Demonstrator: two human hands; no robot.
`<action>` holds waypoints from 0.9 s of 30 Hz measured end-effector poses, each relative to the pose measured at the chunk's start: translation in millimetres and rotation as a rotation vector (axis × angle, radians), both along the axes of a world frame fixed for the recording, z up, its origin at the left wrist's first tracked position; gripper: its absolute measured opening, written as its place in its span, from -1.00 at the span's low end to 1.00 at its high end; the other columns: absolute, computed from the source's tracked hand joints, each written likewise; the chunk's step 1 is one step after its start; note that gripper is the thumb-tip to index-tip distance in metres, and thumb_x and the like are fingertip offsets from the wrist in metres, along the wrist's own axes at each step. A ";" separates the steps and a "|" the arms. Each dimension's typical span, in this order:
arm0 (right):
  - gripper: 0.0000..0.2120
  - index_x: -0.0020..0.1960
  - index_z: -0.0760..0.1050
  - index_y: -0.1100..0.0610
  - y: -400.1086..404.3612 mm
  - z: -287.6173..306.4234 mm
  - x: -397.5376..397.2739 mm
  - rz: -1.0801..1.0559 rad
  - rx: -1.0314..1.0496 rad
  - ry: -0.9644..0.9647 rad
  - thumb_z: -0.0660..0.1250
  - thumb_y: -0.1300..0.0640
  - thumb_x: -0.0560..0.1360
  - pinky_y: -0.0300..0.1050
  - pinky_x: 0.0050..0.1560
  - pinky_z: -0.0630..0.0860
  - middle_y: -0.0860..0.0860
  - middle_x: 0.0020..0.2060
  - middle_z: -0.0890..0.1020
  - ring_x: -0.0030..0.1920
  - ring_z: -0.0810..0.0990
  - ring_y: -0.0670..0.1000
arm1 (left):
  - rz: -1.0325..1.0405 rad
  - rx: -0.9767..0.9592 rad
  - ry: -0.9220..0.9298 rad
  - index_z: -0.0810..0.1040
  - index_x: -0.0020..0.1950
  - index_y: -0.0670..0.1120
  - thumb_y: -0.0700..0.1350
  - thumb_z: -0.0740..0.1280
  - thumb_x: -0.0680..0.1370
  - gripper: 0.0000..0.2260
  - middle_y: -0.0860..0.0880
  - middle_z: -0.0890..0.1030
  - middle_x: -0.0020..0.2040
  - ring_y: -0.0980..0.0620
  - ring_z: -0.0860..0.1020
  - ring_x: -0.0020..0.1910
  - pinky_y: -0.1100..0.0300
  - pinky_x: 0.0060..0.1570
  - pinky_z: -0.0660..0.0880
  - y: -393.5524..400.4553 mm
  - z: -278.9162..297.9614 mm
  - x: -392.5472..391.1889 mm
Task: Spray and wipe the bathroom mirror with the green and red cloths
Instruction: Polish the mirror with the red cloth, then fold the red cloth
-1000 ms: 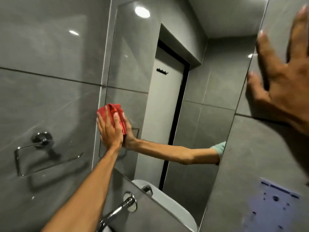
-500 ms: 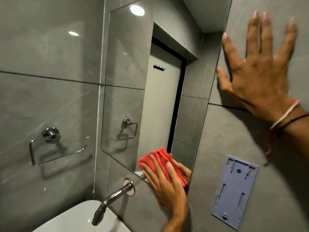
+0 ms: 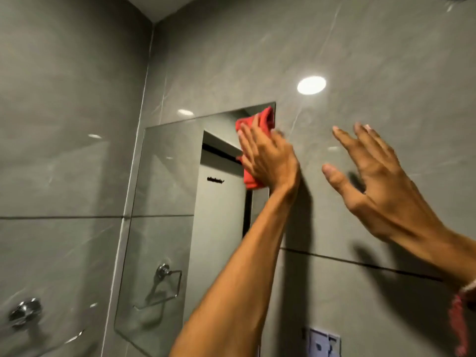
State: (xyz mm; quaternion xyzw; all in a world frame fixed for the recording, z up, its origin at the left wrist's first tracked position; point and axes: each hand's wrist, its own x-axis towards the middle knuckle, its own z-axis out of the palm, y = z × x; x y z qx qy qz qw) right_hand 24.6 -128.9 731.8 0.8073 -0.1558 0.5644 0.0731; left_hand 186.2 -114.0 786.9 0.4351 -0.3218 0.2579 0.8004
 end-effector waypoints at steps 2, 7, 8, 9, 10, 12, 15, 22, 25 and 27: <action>-0.17 0.70 0.16 -0.18 5.2 18.1 -18.4 0.078 0.068 -0.073 0.06 -0.45 0.49 -0.18 0.59 0.01 -0.05 0.73 0.20 0.73 0.09 -0.06 | -0.046 0.002 -0.188 0.28 0.57 -0.04 -0.15 0.19 0.64 -0.53 -0.05 0.18 0.65 0.00 0.07 0.65 -0.21 0.59 0.00 5.8 41.6 -19.6; -0.10 0.53 0.45 -0.10 26.4 53.7 -59.8 0.503 0.381 -0.347 0.30 -0.52 0.30 0.07 0.58 0.40 -0.04 0.47 0.57 0.46 0.54 -0.04 | 0.012 -0.063 -0.679 0.22 0.57 -0.22 -0.25 0.25 0.57 -0.44 -0.20 0.19 0.63 -0.13 0.15 0.63 -0.21 0.53 0.24 16.4 54.1 -68.0; -0.16 0.38 0.57 -0.11 30.2 57.1 -69.5 0.619 0.425 -0.363 0.41 -0.54 0.23 0.09 0.51 0.48 -0.07 0.33 0.65 0.37 0.61 -0.06 | 0.073 -0.090 -0.801 0.22 0.57 -0.25 -0.20 0.27 0.57 -0.43 -0.23 0.23 0.61 -0.15 0.18 0.62 -0.17 0.51 0.29 16.5 47.9 -77.2; -0.28 0.21 0.65 -0.13 33.3 58.6 -78.9 0.701 0.465 -0.356 0.48 -0.53 0.21 0.06 0.38 0.57 -0.10 0.20 0.72 0.25 0.67 -0.07 | 0.113 -0.099 -0.915 0.21 0.56 -0.28 -0.15 0.30 0.57 -0.40 -0.25 0.24 0.60 -0.16 0.20 0.61 -0.14 0.48 0.33 16.6 38.7 -87.9; -0.43 0.10 0.70 -0.12 36.1 57.5 -85.0 0.749 0.485 -0.343 0.52 -0.47 0.25 -0.01 0.20 0.65 -0.14 0.10 0.77 0.15 0.74 -0.10 | 0.134 -0.095 -1.012 0.20 0.55 -0.31 -0.11 0.34 0.57 -0.37 -0.28 0.24 0.59 -0.17 0.22 0.61 -0.12 0.47 0.35 17.7 28.1 -96.8; -0.76 0.04 0.75 -0.06 36.1 46.0 -95.4 0.779 0.481 -0.416 0.51 -0.18 0.48 -0.19 -0.11 0.70 -0.15 -0.04 0.83 -0.01 0.80 -0.15 | 0.125 -0.056 -1.127 0.22 0.53 -0.37 -0.05 0.44 0.52 -0.27 -0.36 0.22 0.58 -0.21 0.26 0.59 -0.09 0.47 0.37 23.3 0.7 -113.8; -0.92 0.00 0.73 0.08 30.9 16.2 -110.1 0.804 0.534 -0.596 0.46 0.19 0.59 -0.13 -0.04 0.75 -0.07 -0.12 0.84 -0.05 0.82 -0.09 | -0.004 0.042 -1.105 0.21 0.54 -0.37 0.13 0.50 0.43 -0.10 -0.37 0.18 0.59 -0.20 0.24 0.59 -0.06 0.52 0.33 38.2 -35.5 -126.2; -0.76 0.28 0.59 0.19 44.7 -132.0 -146.7 0.839 0.783 -0.940 0.42 0.27 0.61 0.21 0.28 0.69 0.13 0.16 0.76 0.24 0.76 0.13 | -1.201 0.394 -0.227 0.51 0.29 -0.09 -0.11 0.48 0.49 -0.61 -0.06 0.69 0.13 0.01 0.69 0.06 -0.05 0.11 0.66 49.5 -187.0 -153.2; -0.87 0.09 0.68 0.10 52.3 -219.6 -169.1 0.583 0.842 -1.022 0.49 0.25 0.56 0.01 0.24 0.70 0.00 0.04 0.80 0.12 0.77 0.00 | -1.373 0.519 0.053 0.62 0.15 -0.12 -0.27 0.47 0.48 -0.75 -0.03 0.74 -0.03 0.06 0.70 -0.10 -0.10 0.02 0.67 47.4 -270.5 -171.7; -0.86 -0.06 0.65 0.06 58.0 -282.5 -191.8 0.375 0.863 -0.961 0.50 0.29 0.54 -0.16 0.09 0.68 -0.09 -0.12 0.78 -0.06 0.69 -0.10 | -1.331 0.627 0.141 0.68 0.04 -0.11 -0.26 0.51 0.45 -0.81 0.02 0.77 -0.10 0.11 0.69 -0.16 -0.04 0.03 0.66 50.8 -329.4 -185.0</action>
